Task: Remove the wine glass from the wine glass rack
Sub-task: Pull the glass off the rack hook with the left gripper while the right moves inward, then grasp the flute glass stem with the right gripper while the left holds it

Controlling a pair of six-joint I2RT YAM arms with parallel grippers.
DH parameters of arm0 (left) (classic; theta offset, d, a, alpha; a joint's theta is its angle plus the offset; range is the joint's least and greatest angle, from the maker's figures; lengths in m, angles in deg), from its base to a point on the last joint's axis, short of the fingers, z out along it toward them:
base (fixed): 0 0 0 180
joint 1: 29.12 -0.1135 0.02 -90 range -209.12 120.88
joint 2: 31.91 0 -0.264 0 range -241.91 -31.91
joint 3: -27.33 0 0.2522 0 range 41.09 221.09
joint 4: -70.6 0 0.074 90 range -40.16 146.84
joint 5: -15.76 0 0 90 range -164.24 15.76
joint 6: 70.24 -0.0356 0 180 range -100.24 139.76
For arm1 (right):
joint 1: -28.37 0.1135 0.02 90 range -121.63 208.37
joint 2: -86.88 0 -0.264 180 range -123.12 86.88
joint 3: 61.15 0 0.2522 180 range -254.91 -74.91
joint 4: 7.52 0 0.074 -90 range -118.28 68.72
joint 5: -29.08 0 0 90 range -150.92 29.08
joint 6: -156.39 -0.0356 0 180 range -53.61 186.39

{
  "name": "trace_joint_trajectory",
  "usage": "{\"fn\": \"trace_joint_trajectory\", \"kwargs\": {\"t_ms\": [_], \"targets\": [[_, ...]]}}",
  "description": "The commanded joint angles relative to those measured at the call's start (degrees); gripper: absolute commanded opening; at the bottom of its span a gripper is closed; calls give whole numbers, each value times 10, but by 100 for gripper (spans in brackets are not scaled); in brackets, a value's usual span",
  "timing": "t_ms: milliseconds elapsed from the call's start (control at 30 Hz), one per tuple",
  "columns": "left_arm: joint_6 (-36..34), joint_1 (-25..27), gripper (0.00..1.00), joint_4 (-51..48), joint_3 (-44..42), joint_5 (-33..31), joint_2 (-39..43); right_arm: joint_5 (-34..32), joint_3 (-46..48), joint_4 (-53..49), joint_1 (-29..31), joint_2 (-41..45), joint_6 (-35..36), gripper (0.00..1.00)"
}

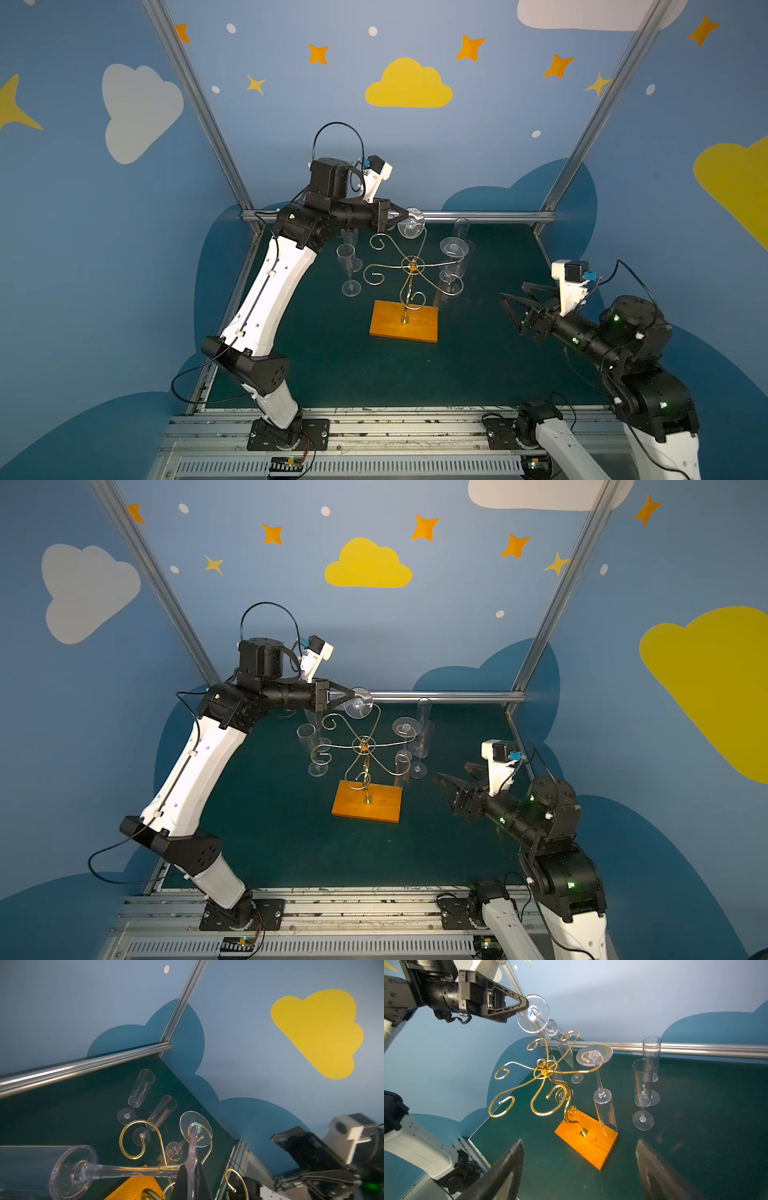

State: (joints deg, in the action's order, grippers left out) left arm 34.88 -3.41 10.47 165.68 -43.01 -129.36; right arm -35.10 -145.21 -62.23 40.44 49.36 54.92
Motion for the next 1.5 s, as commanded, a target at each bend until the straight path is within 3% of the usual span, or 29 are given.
{"fn": "trace_joint_trajectory", "kwargs": {"t_ms": [0, 333, 500, 700, 867, 1067, 1467], "targets": [[-114, 37, 3, -36, 20, -107, 36, 32, -54, 21, -2, -37, 0, 83], [-366, 221, 3, 51, -112, -395, 149, 116, -207, 64, -2, -139, -55, 82], [-571, 353, 3, 284, -323, -541, 255, 188, -210, 130, 1, -168, -125, 81], [-782, 461, 3, 482, -455, -638, 301, 257, -203, 152, 16, -188, -148, 79], [-913, 516, 3, 583, -507, -671, 293, 261, -198, 112, 47, -199, -125, 74], [-968, 543, 3, 630, -531, -675, 283, 232, -190, 79, 98, -206, -85, 66], [-954, 551, 3, 576, -526, -678, 275, 195, -185, 63, 156, -218, -31, 53]]}}
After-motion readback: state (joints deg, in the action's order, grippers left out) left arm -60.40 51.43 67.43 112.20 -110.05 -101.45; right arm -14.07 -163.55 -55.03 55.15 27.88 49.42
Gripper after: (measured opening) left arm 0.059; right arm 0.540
